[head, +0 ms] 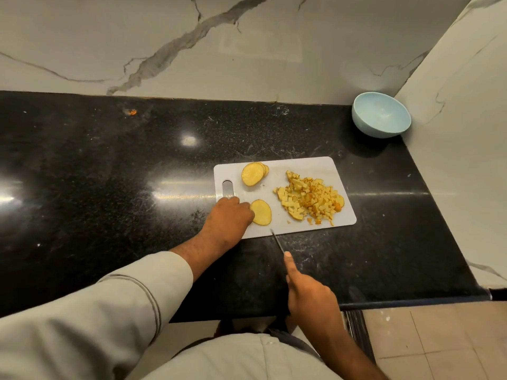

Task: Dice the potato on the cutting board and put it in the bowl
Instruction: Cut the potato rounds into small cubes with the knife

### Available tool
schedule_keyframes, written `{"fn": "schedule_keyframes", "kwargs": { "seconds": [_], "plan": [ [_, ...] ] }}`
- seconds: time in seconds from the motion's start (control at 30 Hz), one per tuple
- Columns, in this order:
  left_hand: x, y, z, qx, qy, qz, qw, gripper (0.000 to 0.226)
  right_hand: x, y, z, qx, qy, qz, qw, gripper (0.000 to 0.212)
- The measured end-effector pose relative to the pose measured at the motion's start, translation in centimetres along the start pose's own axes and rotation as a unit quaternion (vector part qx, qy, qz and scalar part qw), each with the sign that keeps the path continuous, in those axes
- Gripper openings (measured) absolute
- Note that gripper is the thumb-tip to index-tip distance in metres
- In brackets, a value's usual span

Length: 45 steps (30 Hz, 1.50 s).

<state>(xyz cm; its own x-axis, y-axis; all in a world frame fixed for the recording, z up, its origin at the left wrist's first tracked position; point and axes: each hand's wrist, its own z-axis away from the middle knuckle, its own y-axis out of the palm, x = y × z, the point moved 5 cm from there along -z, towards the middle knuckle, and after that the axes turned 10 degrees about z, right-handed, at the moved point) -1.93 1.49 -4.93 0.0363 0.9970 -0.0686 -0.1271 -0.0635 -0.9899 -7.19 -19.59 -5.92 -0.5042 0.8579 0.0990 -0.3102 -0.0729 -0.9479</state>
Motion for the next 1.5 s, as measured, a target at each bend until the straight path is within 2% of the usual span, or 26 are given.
{"fn": "schedule_keyframes", "kwargs": {
  "seconds": [0.03,0.13,0.23,0.33,0.63,0.7,0.8,0.9,1.0,1.1,1.17,1.23,1.3,1.37,1.5],
  "plan": [
    [0.3,-0.4,-0.3,-0.005,0.02,-0.005,1.0,0.023,-0.6,-0.3,0.2,-0.01,0.01,-0.01,1.0,0.065],
    [0.6,-1.1,-1.5,-0.005,0.075,0.023,0.997,0.059,-1.1,-1.2,0.0,-0.037,0.028,-0.021,0.999,0.065],
    [0.3,-0.6,-2.6,-0.008,0.049,0.031,0.998,0.079,-1.0,-1.7,-0.9,-0.04,0.037,-0.034,0.998,0.061],
    [-0.3,0.7,-2.9,-0.025,0.036,0.013,0.999,0.077,-0.6,-1.7,-1.1,-0.038,0.036,-0.042,0.998,0.059],
    [-1.0,1.5,-4.0,-0.039,0.13,-0.004,0.991,0.061,-1.8,-1.5,-1.1,-0.032,0.021,-0.049,0.998,0.059],
    [-1.1,1.6,-3.9,-0.036,0.099,0.009,0.994,0.058,-2.0,-1.6,-1.5,-0.032,0.015,-0.045,0.998,0.059],
    [-1.5,2.1,-2.7,-0.058,-0.039,0.063,0.996,0.055,-2.4,-2.1,-2.2,-0.037,0.013,-0.038,0.999,0.057],
    [-2.2,2.3,-1.7,-0.07,-0.172,0.126,0.974,0.06,-2.7,-2.3,-3.0,-0.035,0.001,-0.024,0.999,0.057],
    [-2.3,1.6,-1.3,-0.061,-0.233,0.145,0.96,0.065,-2.8,-2.6,-3.8,-0.029,-0.014,-0.022,0.999,0.059],
    [-0.3,0.4,-1.5,-0.032,-0.193,0.096,0.976,0.064,-3.1,-3.0,-4.4,-0.036,-0.019,-0.031,0.999,0.06],
    [1.2,-0.3,-2.0,0.014,-0.112,0.123,0.986,0.072,-3.5,-3.3,-4.7,-0.044,-0.011,-0.05,0.998,0.06],
    [1.8,-1.0,-2.8,0.088,-0.005,0.126,0.988,0.086,-3.7,-3.3,-4.8,-0.045,-0.011,-0.052,0.998,0.06],
    [2.0,-1.3,-3.7,0.172,0.06,0.116,0.977,0.091,-3.7,-3.4,-4.9,-0.047,-0.018,-0.05,0.997,0.06],
    [2.0,-1.3,-4.4,0.205,0.078,0.117,0.969,0.083,-3.5,-3.3,-4.9,-0.051,-0.022,-0.051,0.997,0.06],
    [2.1,-1.2,-4.5,0.182,0.055,0.181,0.965,0.066,-3.2,-3.2,-5.0,-0.047,-0.021,-0.05,0.997,0.059]
  ]
}}
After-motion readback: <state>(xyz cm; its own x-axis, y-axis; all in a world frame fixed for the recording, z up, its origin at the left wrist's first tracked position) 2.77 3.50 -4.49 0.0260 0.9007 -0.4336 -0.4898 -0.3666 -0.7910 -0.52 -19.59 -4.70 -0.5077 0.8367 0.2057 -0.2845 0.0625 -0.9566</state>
